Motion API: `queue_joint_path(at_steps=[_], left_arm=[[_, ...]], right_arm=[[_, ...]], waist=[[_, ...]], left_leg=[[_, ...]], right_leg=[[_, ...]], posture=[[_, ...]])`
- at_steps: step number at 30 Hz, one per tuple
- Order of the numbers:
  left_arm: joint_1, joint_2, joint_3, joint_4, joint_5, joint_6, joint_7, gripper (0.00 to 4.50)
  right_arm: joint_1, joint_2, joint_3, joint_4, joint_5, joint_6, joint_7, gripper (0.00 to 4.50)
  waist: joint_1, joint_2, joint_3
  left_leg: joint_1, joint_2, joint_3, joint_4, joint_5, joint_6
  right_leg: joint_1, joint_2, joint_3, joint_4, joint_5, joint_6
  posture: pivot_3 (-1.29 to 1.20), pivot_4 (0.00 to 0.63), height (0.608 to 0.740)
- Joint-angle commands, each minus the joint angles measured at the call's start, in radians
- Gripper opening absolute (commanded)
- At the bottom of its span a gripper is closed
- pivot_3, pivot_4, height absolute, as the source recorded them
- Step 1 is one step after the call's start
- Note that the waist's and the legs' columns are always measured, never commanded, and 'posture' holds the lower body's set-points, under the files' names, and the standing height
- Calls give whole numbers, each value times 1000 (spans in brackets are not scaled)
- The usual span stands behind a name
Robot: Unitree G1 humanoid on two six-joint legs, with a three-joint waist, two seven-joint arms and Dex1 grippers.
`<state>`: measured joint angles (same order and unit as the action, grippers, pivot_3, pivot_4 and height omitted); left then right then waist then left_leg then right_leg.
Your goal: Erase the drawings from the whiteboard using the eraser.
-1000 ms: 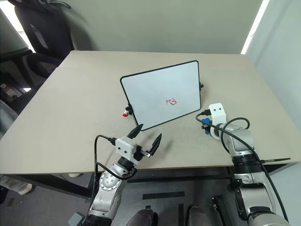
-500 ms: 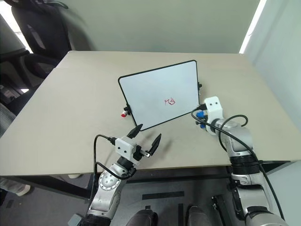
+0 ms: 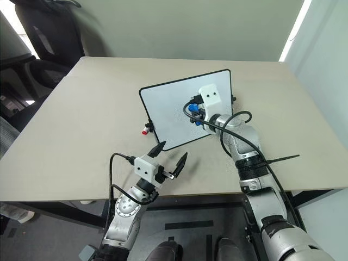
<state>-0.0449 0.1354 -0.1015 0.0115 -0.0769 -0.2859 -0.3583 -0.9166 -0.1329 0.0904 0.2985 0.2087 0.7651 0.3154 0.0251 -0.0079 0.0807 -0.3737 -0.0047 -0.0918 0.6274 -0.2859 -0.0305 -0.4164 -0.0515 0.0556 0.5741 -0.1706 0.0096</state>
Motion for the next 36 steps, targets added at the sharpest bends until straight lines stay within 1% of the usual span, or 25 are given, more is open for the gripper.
queue_joint_path(at_steps=[1,4,6,13,21,29,36], left_arm=[[0,-2,-1,-32,11,-20,13,4500],[8,0,0,-44,10,-20,19,4500],[12,2,0,-50,10,-19,22,4500],[31,6,1,-85,11,-15,30,4500],[41,8,2,-103,11,-10,32,4500],[41,10,1,-104,8,-9,37,4500],[38,12,1,-100,6,-8,35,4500]], right_arm=[[-36,8,8,43,-24,-59,19,392],[-33,12,22,86,-40,-76,28,392],[-31,17,26,114,-48,-85,28,392],[-22,33,57,189,-82,-97,38,392],[-38,40,61,248,-114,-86,41,392],[-67,36,40,219,-118,-102,40,392],[-110,21,7,170,-108,-85,29,392]], waist=[[-1,0,0],[-2,0,0],[-3,0,0],[-9,0,0],[-13,0,0],[-13,0,0],[-13,0,0]], left_leg=[[-1,0,0,0,0,-1],[0,0,0,0,0,-1],[0,0,0,0,-4,6],[1,0,-1,0,-3,6],[4,0,-1,0,0,5],[5,0,-1,0,0,5],[2,0,-1,0,0,5]], right_leg=[[0,0,0,0,0,0],[0,0,0,0,0,0],[0,0,0,1,1,-1],[-2,1,0,1,5,-3],[-2,1,0,1,6,-4],[-2,1,1,1,6,-5],[-6,2,0,1,6,-5]], posture=[[0,150,740],[0,150,740],[0,150,740],[0,150,740],[0,150,740],[0,150,740],[0,150,740]])
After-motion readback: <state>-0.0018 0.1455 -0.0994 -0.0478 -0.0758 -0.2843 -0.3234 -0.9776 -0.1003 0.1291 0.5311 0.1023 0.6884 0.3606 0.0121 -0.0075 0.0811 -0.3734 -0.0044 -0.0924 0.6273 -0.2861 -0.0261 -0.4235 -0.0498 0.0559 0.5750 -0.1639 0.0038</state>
